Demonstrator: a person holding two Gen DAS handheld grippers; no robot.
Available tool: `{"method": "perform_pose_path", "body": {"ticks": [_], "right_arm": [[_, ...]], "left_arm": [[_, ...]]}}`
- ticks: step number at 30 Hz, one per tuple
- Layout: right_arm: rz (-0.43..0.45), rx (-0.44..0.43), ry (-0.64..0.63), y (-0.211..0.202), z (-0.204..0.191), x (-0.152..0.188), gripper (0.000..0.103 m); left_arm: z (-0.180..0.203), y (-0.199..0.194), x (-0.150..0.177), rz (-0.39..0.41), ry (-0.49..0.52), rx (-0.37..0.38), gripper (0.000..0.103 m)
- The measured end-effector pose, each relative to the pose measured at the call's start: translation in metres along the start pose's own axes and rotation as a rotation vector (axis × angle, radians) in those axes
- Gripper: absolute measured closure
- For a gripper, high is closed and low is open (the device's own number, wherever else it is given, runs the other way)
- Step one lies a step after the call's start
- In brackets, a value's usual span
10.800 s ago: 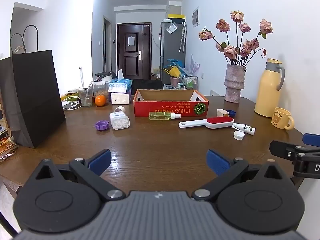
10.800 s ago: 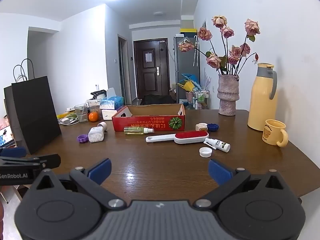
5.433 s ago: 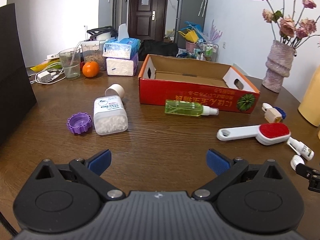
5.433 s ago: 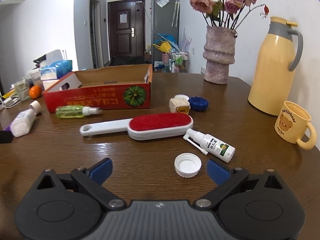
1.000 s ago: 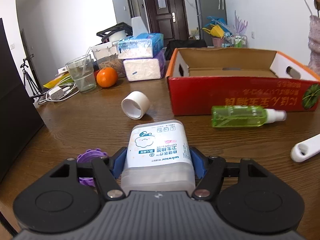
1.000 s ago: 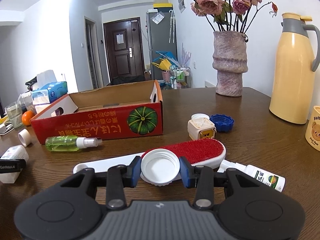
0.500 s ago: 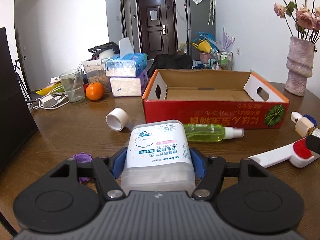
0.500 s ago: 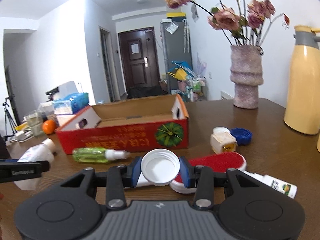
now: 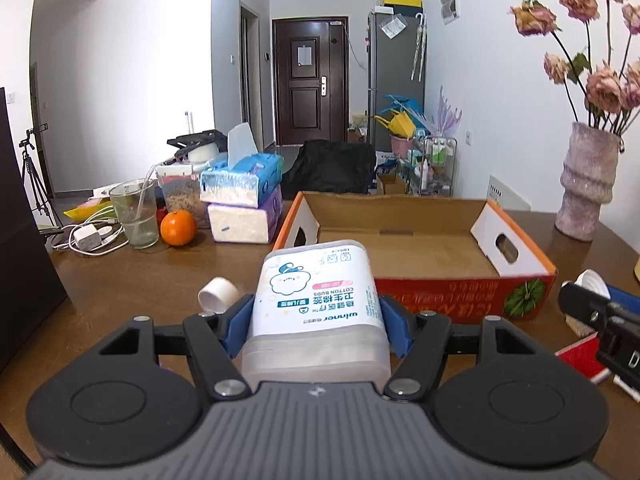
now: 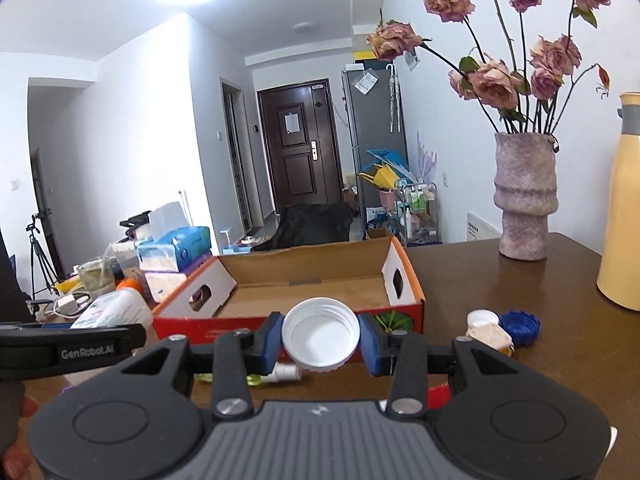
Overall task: Organize rigid objects
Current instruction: 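Carry the cap and the cotton-swab container over the red box with both tools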
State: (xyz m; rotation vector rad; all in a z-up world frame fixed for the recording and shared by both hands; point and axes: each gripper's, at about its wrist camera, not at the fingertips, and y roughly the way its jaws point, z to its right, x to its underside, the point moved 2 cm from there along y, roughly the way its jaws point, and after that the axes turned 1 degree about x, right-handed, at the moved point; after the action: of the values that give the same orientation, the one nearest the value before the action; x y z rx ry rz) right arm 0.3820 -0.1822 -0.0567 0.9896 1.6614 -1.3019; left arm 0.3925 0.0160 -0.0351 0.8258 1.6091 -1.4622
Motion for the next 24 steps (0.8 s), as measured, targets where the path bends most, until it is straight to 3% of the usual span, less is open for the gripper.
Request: {"method": "perform_pose_path", "body": {"ticks": [24], "right_arm": [[0.025,-0.017,0.021,0.071,-0.007,-0.033,0.064]], "left_arm": [[-0.007,0.067,-0.040,0.011,-0.106,-0.007,0.035]]}}
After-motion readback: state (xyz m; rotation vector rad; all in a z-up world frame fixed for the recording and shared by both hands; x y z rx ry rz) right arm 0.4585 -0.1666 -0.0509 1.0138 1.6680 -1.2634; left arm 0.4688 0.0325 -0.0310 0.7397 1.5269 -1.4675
